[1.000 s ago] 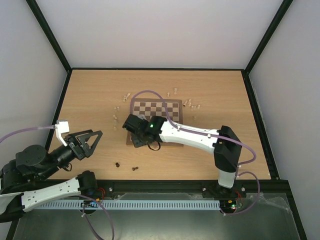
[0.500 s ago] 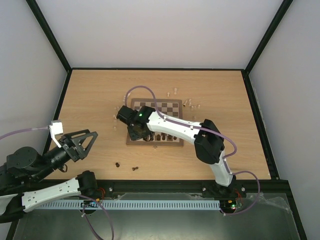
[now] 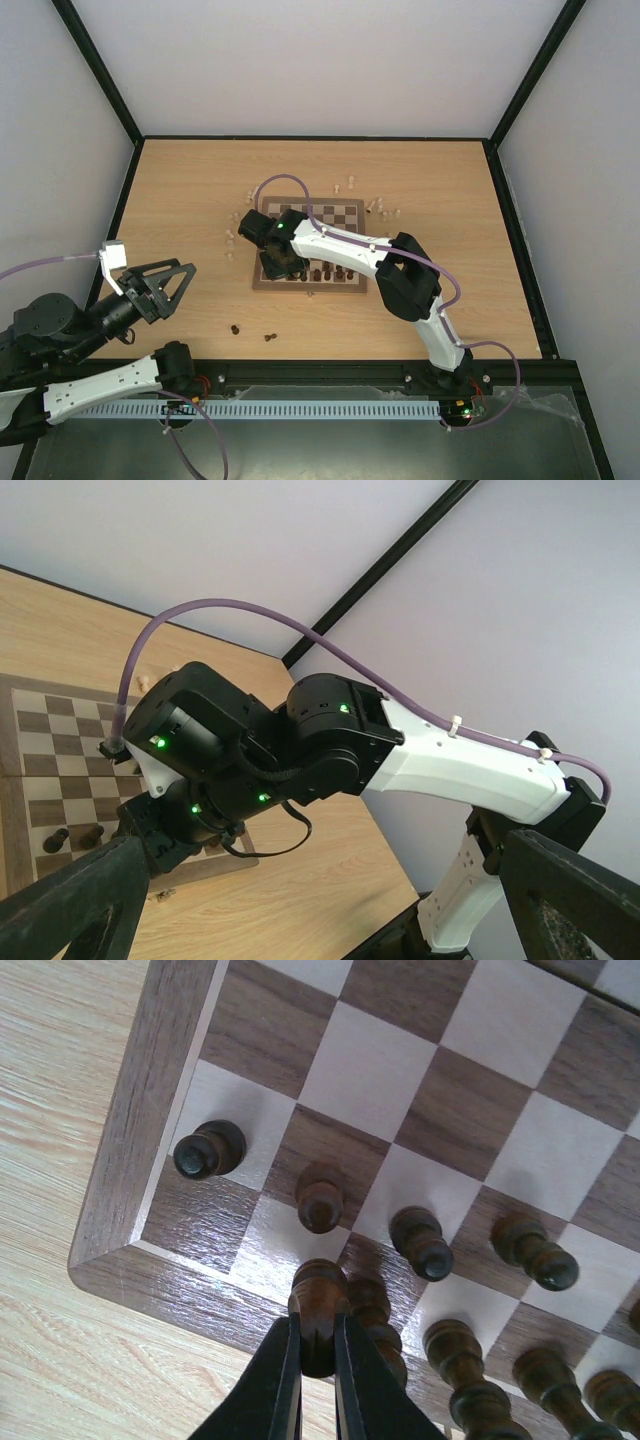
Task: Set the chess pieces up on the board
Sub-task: Place the chess piece on the chessboard.
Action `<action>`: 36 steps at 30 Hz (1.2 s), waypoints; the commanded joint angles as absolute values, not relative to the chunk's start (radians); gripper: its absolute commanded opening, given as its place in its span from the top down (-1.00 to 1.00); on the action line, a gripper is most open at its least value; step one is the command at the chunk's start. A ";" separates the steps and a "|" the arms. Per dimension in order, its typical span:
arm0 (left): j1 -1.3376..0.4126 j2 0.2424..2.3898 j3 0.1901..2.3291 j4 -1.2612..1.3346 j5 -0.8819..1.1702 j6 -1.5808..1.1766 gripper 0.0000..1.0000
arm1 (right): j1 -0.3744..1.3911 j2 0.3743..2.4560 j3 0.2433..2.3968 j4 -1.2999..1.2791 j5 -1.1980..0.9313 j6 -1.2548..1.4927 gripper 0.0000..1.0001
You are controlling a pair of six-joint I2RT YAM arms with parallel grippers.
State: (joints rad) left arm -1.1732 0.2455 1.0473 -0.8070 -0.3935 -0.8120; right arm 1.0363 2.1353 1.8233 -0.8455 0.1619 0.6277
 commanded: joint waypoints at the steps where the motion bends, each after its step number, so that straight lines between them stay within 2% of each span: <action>1: -1.178 0.252 1.043 -0.804 -0.400 -0.795 -0.98 | 1.037 2.155 1.836 -0.861 0.127 0.601 0.96; 24: -1.178 0.238 1.036 -0.811 -0.411 -0.797 -0.98 | 1.037 2.195 1.870 -0.852 0.112 0.589 0.95; 36: -1.178 0.236 1.033 -0.811 -0.409 -0.798 -0.98 | 1.037 2.184 1.864 -0.867 0.130 0.593 0.85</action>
